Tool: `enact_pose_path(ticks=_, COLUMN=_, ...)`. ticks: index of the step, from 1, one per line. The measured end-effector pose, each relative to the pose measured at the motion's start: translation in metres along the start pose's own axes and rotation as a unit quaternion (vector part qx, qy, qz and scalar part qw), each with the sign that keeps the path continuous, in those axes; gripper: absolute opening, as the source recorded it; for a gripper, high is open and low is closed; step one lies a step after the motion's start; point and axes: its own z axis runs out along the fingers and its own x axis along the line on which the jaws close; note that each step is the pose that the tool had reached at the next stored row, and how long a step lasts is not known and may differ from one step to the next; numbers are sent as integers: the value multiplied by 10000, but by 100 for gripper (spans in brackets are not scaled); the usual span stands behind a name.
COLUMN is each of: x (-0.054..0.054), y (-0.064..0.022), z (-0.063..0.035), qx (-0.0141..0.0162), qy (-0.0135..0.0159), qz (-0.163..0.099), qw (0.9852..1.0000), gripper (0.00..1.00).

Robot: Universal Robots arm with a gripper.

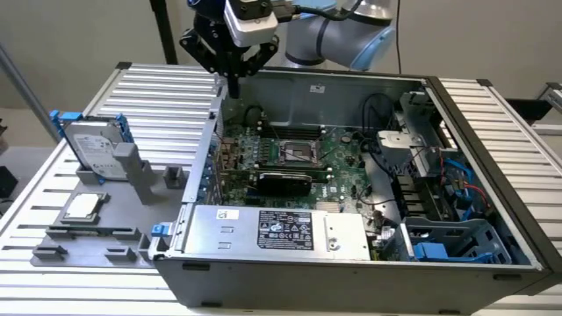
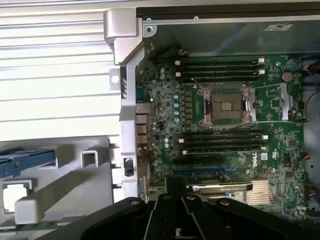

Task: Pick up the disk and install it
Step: 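Reach for the disk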

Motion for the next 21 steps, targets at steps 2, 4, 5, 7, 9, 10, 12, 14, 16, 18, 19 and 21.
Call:
enact_pose_path(ticks=2, x=89, y=-6, z=-2, qx=0, qy=0, qz=1, qw=10000, gripper=0)
enact_pose_path(ticks=4, x=181, y=-13, z=-4, qx=0, qy=0, qz=0, qw=10000, gripper=0)
enact_pose_path(ticks=5, x=225, y=-16, z=-5, qx=0, qy=-1, qz=1, qw=10000, gripper=0)
enact_pose_path(ticks=7, x=316, y=-21, z=-7, qx=0, qy=0, qz=1, qw=10000, gripper=0)
enact_pose_path(ticks=9, x=407, y=-27, z=-8, qx=0, qy=0, qz=0, qw=10000, gripper=0)
enact_pose_path(ticks=10, x=452, y=-29, z=-9, qx=0, qy=0, qz=1, qw=10000, gripper=0)
enact_pose_path(ticks=12, x=546, y=-32, z=-9, qx=0, qy=0, qz=0, qw=10000, gripper=0)
enact_pose_path(ticks=14, x=636, y=-34, z=-10, qx=0, qy=1, qz=1, qw=10000, gripper=0)
enact_pose_path(ticks=16, x=726, y=-36, z=-10, qx=0, qy=1, qz=0, qw=10000, gripper=0)
enact_pose_path(ticks=18, x=817, y=-36, z=-9, qx=0, qy=1, qz=1, qw=10000, gripper=0)
enact_pose_path(ticks=19, x=863, y=-35, z=-8, qx=0, qy=1, qz=1, qw=10000, gripper=0)
enact_pose_path(ticks=21, x=954, y=-35, z=-6, qx=0, qy=2, qz=0, qw=10000, gripper=0)
